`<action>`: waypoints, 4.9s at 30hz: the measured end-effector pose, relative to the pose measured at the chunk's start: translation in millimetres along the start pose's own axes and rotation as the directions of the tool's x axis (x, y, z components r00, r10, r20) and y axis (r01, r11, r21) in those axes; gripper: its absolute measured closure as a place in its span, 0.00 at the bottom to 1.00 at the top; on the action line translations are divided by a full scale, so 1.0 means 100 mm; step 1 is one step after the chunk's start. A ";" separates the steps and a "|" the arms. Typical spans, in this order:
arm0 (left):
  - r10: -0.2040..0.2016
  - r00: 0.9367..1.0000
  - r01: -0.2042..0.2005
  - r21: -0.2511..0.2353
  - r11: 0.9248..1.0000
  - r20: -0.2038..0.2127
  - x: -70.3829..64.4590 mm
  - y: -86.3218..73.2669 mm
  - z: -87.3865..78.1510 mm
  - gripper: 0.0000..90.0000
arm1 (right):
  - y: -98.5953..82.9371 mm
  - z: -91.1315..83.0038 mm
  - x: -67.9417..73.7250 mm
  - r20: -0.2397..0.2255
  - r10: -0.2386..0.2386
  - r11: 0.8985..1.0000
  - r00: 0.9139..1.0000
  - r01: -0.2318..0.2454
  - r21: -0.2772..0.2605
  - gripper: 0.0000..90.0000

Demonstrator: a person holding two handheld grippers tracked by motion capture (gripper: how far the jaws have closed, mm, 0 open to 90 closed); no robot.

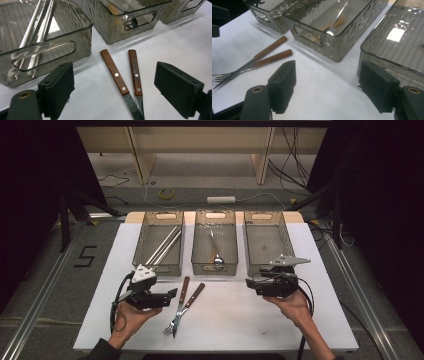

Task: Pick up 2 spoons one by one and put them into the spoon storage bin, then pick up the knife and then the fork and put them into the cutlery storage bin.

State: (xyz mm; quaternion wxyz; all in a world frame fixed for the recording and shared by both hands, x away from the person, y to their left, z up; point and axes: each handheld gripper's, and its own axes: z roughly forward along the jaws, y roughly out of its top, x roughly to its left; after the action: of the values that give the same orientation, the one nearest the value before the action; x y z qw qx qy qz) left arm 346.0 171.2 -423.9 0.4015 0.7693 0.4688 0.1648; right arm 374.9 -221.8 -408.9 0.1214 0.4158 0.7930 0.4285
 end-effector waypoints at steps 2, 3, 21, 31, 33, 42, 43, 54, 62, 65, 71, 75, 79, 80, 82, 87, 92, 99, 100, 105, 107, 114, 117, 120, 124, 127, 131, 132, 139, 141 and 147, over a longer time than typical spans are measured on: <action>-0.003 1.000 0.003 0.015 1.000 -0.001 0.00 0.01 0.03 0.18 | -0.02 -0.02 0.01 -0.002 -0.004 1.000 1.000 0.004 -0.005 0.34; -0.004 1.000 0.004 0.022 1.000 -0.003 0.00 0.02 0.04 0.18 | -0.04 -0.03 0.02 -0.003 -0.006 1.000 1.000 0.006 -0.010 0.34; -0.010 1.000 0.010 0.098 0.995 -0.005 -0.02 0.11 0.18 0.18 | -0.26 -0.16 0.06 -0.016 0.005 0.999 1.000 -0.006 -0.038 0.30; -0.016 1.000 0.016 0.153 0.988 -0.003 -0.01 0.14 0.28 0.18 | -0.33 -0.18 0.10 -0.017 0.004 1.000 1.000 -0.005 -0.026 0.29; -0.021 1.000 0.022 0.163 0.986 -0.005 -0.01 0.15 0.30 0.18 | -0.34 -0.18 0.10 -0.016 0.002 1.000 1.000 -0.002 -0.025 0.29; -0.026 1.000 0.029 0.217 0.976 -0.014 -0.03 0.16 0.42 0.18 | -0.37 -0.18 0.10 -0.024 0.001 1.000 1.000 -0.001 -0.010 0.29; -0.025 1.000 0.028 0.231 0.972 -0.013 -0.03 0.16 0.44 0.18 | -0.37 -0.17 0.10 -0.022 0.002 1.000 1.000 -0.002 -0.007 0.29; -0.015 1.000 0.019 0.311 0.950 -0.013 -0.04 0.14 0.56 0.25 | -0.38 -0.17 0.14 -0.025 -0.005 1.000 1.000 0.005 0.001 0.29; 0.011 1.000 -0.011 0.369 0.929 0.001 -0.07 0.11 0.68 0.37 | -0.39 -0.18 0.16 -0.023 -0.004 1.000 1.000 0.004 0.005 0.29; 0.015 1.000 -0.017 0.396 0.918 0.008 -0.08 0.10 0.74 0.42 | -0.40 -0.17 0.16 -0.026 -0.006 1.000 1.000 0.006 0.008 0.29; 0.062 0.998 -0.062 0.425 0.903 0.014 -0.15 0.12 0.82 0.51 | -0.40 -0.17 0.19 -0.027 -0.010 1.000 1.000 0.011 0.010 0.30; 0.094 0.996 -0.089 0.449 0.889 0.013 -0.18 0.09 0.87 0.57 | -0.40 -0.17 0.19 -0.027 -0.012 1.000 1.000 0.012 0.009 0.30; 0.114 0.993 -0.104 0.450 0.887 0.004 -0.19 0.09 0.87 0.62 | -0.40 -0.17 0.19 -0.026 -0.011 1.000 1.000 0.012 0.012 0.30; 0.127 0.992 -0.114 0.451 0.885 0.002 -0.20 0.09 0.87 0.63 | -0.40 -0.17 0.19 -0.027 -0.012 1.000 1.000 0.013 0.012 0.30; 0.140 0.990 -0.128 0.450 0.884 0.006 -0.22 0.09 0.87 0.65 | -0.40 -0.17 0.19 -0.027 -0.011 1.000 1.000 0.012 0.012 0.30; 0.154 0.988 -0.140 0.448 0.883 0.004 -0.25 0.08 0.87 0.68 | -0.39 -0.17 0.20 -0.022 -0.014 1.000 1.000 0.014 0.008 0.30; 0.157 0.987 -0.147 0.447 0.882 0.014 -0.25 0.08 0.87 0.71 | -0.39 -0.17 0.21 -0.022 -0.016 1.000 1.000 0.016 0.010 0.31; 0.170 0.985 -0.165 0.449 0.878 0.028 -0.28 0.09 0.87 0.80 | -0.38 -0.17 0.21 -0.021 -0.019 1.000 1.000 0.019 0.007 0.31; 0.177 0.984 -0.171 0.450 0.876 0.028 -0.28 0.09 0.87 0.80 | -0.38 -0.17 0.21 -0.021 -0.019 1.000 1.000 0.020 0.006 0.31; 0.182 0.983 -0.178 0.446 0.877 0.036 -0.29 0.08 0.87 0.84 | -0.38 -0.17 0.20 -0.022 -0.018 1.000 1.000 0.018 0.007 0.31; 0.194 0.980 -0.191 0.446 0.874 0.040 -0.30 0.08 0.86 0.84 | -0.38 -0.17 0.20 -0.023 -0.020 1.000 1.000 0.020 0.007 0.31; 0.184 0.981 -0.189 0.436 0.880 0.053 -0.28 0.08 0.86 0.85 | -0.38 -0.17 0.20 -0.024 -0.019 1.000 1.000 0.019 0.005 0.31; 0.184 0.981 -0.190 0.432 0.881 0.055 -0.28 0.09 0.86 0.85 | -0.38 -0.17 0.20 -0.023 -0.017 1.000 1.000 0.017 0.004 0.32; 0.188 0.981 -0.194 0.429 0.882 0.058 -0.29 0.09 0.86 0.85 | -0.38 -0.18 0.20 -0.023 -0.018 1.000 1.000 0.018 0.004 0.32; 0.204 0.976 -0.214 0.433 0.876 0.070 -0.32 0.09 0.86 0.85 | -0.38 -0.17 0.20 -0.025 -0.021 1.000 0.999 0.021 0.006 0.32; 0.204 0.976 -0.214 0.426 0.879 0.070 -0.32 0.09 0.85 0.85 | -0.38 -0.17 0.20 -0.025 -0.022 1.000 0.999 0.022 0.006 0.32; 0.215 0.973 -0.231 0.417 0.879 0.085 -0.33 0.12 0.81 0.85 | -0.38 -0.17 0.20 -0.026 -0.025 1.000 0.999 0.025 0.004 0.32; 0.216 0.972 -0.233 0.415 0.880 0.089 -0.33 0.12 0.81 0.85 | -0.38 -0.17 0.20 -0.027 -0.025 1.000 0.999 0.025 0.004 0.32; 0.218 0.966 -0.255 0.388 0.886 0.137 -0.37 0.18 0.71 0.85 | -0.37 -0.17 0.23 -0.045 -0.040 0.999 0.998 0.040 -0.003 0.31; 0.214 0.965 -0.257 0.383 0.888 0.152 -0.38 0.19 0.69 0.85 | -0.37 -0.17 0.25 -0.049 -0.047 0.999 0.998 0.047 -0.002 0.32; 0.207 0.952 -0.282 0.389 0.877 0.224 -0.45 0.22 0.61 0.85 | -0.35 -0.16 0.33 -0.078 -0.096 0.995 0.992 0.095 -0.009 0.31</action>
State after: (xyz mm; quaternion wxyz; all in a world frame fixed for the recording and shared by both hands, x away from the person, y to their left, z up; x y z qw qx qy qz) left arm 375.1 99.4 -439.6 0.2438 0.9018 0.3544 0.0424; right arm 325.8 -215.6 -421.2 0.1116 0.3599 0.8149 0.4405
